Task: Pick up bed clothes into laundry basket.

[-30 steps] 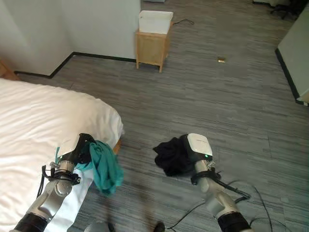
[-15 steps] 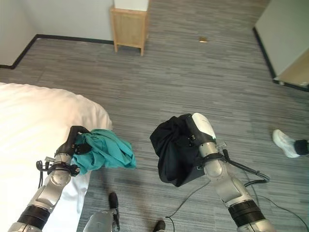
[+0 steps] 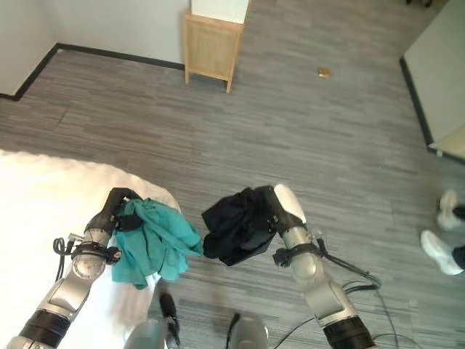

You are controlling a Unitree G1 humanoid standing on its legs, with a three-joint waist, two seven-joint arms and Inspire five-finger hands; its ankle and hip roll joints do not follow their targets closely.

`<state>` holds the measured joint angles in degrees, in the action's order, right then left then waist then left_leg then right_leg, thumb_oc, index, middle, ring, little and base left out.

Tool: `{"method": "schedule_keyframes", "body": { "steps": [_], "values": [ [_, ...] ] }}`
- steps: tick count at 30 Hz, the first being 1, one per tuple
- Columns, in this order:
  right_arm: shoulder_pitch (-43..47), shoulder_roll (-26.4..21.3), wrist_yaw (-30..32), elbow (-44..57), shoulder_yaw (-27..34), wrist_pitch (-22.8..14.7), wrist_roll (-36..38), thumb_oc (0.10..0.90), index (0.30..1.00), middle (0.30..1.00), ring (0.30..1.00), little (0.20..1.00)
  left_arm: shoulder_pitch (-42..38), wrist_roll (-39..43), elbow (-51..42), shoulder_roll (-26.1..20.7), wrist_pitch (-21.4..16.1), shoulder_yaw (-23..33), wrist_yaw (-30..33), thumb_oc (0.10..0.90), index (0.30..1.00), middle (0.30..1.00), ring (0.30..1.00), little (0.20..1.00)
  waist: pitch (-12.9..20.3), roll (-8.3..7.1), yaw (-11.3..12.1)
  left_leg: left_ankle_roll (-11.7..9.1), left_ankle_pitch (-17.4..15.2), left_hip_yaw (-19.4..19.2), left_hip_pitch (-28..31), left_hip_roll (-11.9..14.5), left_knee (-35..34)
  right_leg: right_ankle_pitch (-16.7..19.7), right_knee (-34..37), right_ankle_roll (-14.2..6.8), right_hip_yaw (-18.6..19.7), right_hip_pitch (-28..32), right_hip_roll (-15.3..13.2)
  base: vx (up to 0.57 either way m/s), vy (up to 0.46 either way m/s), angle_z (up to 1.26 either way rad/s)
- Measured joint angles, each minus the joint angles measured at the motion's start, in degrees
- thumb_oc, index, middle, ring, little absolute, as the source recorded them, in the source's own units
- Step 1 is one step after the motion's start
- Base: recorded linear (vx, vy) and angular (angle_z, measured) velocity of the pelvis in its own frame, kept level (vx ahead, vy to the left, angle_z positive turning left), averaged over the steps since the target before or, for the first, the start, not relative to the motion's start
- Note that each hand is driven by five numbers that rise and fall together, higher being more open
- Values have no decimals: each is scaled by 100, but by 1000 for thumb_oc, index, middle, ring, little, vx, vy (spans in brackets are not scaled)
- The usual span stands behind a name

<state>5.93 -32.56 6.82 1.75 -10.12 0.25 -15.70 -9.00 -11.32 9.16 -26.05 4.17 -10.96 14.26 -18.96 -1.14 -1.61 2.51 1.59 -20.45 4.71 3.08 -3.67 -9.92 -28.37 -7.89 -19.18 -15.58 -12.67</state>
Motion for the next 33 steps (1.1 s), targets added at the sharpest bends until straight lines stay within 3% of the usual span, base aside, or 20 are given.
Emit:
{"method": "schedule_keyframes", "body": {
  "steps": [1,4,7,8,9,10,11,13,14,17,20,23,25,26,28,29,30,31,32,33],
  "values": [
    [16,-54,44,-3,-9,2,0,400,300,300,300,300,-11,-1,-27,108,-15,51,4,400,300,300,300,300,12,5,-131,-62,-228,57,306,-67,-123,255,771,212,-204,-266,27,733,-162,60],
    [-3,-74,66,-30,57,18,-22,400,300,300,300,300,-7,-15,-21,195,-39,93,-1,400,300,300,300,300,55,9,-237,-423,-624,234,779,-56,-82,1051,2819,24,-508,-491,-115,764,-166,53],
    [-102,-82,70,-33,48,96,-223,400,300,300,300,300,-14,-34,165,291,-31,87,0,400,300,300,300,300,76,25,-328,-880,-1119,566,1401,170,75,1395,2729,45,-21,-156,-143,735,-353,77],
    [-67,-52,71,-382,54,210,-348,400,300,300,300,300,-50,-55,418,647,-19,-7,-1,400,300,300,300,300,143,255,-351,-1222,-998,648,1209,761,1306,2104,1955,387,224,63,144,727,-610,95],
    [-66,-87,58,-533,57,222,-346,400,300,300,300,300,12,-28,380,773,-5,-53,-20,400,300,300,300,300,121,291,-227,-1296,-636,811,722,1065,2609,1703,1695,904,-3,299,286,698,-639,71],
    [-160,-60,65,-594,130,233,-347,400,300,300,300,300,43,6,252,781,-6,-161,-18,400,300,300,300,300,76,206,-125,-1145,267,1206,-79,1342,4308,1512,1608,1241,-64,491,373,296,-193,11],
    [-367,-46,4,-443,389,208,-346,400,300,300,300,300,134,7,57,790,-38,-250,19,400,300,300,300,300,70,183,120,-932,1015,1274,-1066,1666,6062,1423,1827,1143,-100,830,518,664,-220,-29],
    [-237,-25,50,-446,367,216,-343,400,300,300,300,300,439,25,-138,660,-95,-206,-11,400,300,300,300,300,68,39,235,-772,361,1342,-1607,1335,6327,1211,2143,1239,94,1396,738,513,-51,-42],
    [-119,-67,149,-385,390,217,-343,400,300,300,300,300,496,104,-122,634,-102,-185,-2,400,300,300,300,300,52,-26,332,-541,-127,1136,-1877,1116,6173,1170,2543,1227,160,1959,931,541,84,-72],
    [285,-58,248,-346,276,182,-343,400,300,300,300,300,425,120,-105,563,-153,-137,-5,400,300,300,300,300,103,-197,421,-458,-539,342,-2233,548,3662,955,3233,1028,731,2752,1174,495,126,-54],
    [571,30,244,-684,-95,160,-342,400,300,300,300,300,384,134,53,499,-172,-136,-8,400,300,300,300,300,168,-165,720,-312,-131,160,-2211,243,962,706,3351,650,1087,3266,1458,652,200,-83],
    [380,170,213,-765,-202,157,-329,400,300,300,300,300,425,168,204,491,-156,-132,-9,400,300,300,300,300,239,-146,860,-167,173,-322,-2318,305,242,482,3351,345,943,3759,1636,577,112,-65],
    [-58,157,204,-638,-304,170,-297,400,300,300,300,300,702,217,198,506,-71,-153,-11,400,300,300,300,300,426,-71,858,313,-307,-583,-2154,384,1042,-63,3139,253,752,4510,1691,758,167,-65],
    [-174,275,216,-636,-301,186,-293,400,300,300,300,300,724,217,204,448,1,-174,-22,400,300,300,300,300,548,-182,751,723,390,-537,-2156,321,1083,-191,2905,219,605,4512,1611,409,96,4],
    [-321,464,200,-633,-325,232,-295,400,300,300,300,300,616,215,241,364,50,-170,-19,400,300,300,300,300,727,-597,603,594,324,-592,-2099,18,1037,-174,2078,191,436,4087,1138,536,180,13],
    [-377,497,190,-532,-296,231,-306,400,300,300,300,300,387,214,244,344,115,-221,-20,400,300,300,300,300,658,-579,564,687,80,-550,-1842,-143,894,167,625,-176,404,3399,845,614,268,-17],
    [-385,523,182,-518,-307,235,-309,400,300,300,300,300,300,212,248,323,119,-237,-20,400,300,300,300,300,554,-563,577,669,97,-413,-1560,-262,752,199,-206,-281,303,3127,577,407,217,-15],
    [-382,529,132,-517,-310,253,-316,400,300,300,300,300,233,211,275,350,121,-234,-20,400,300,300,300,300,480,-453,578,687,5,-239,-1235,-329,593,100,-781,-397,316,2861,445,571,197,-27],
    [-313,447,80,-409,-260,260,-340,400,300,300,300,300,47,206,310,375,120,-229,-12,400,300,300,300,300,251,-93,573,635,-128,-21,-638,-323,306,108,-2133,-366,186,2175,259,484,122,-12],
    [-317,398,80,-263,-180,270,-347,400,300,300,300,300,-85,200,312,396,119,-228,-4,400,300,300,300,300,125,147,484,497,-107,204,-335,-298,131,-192,-2352,-208,-2,1845,318,422,42,18]
  ]
}}
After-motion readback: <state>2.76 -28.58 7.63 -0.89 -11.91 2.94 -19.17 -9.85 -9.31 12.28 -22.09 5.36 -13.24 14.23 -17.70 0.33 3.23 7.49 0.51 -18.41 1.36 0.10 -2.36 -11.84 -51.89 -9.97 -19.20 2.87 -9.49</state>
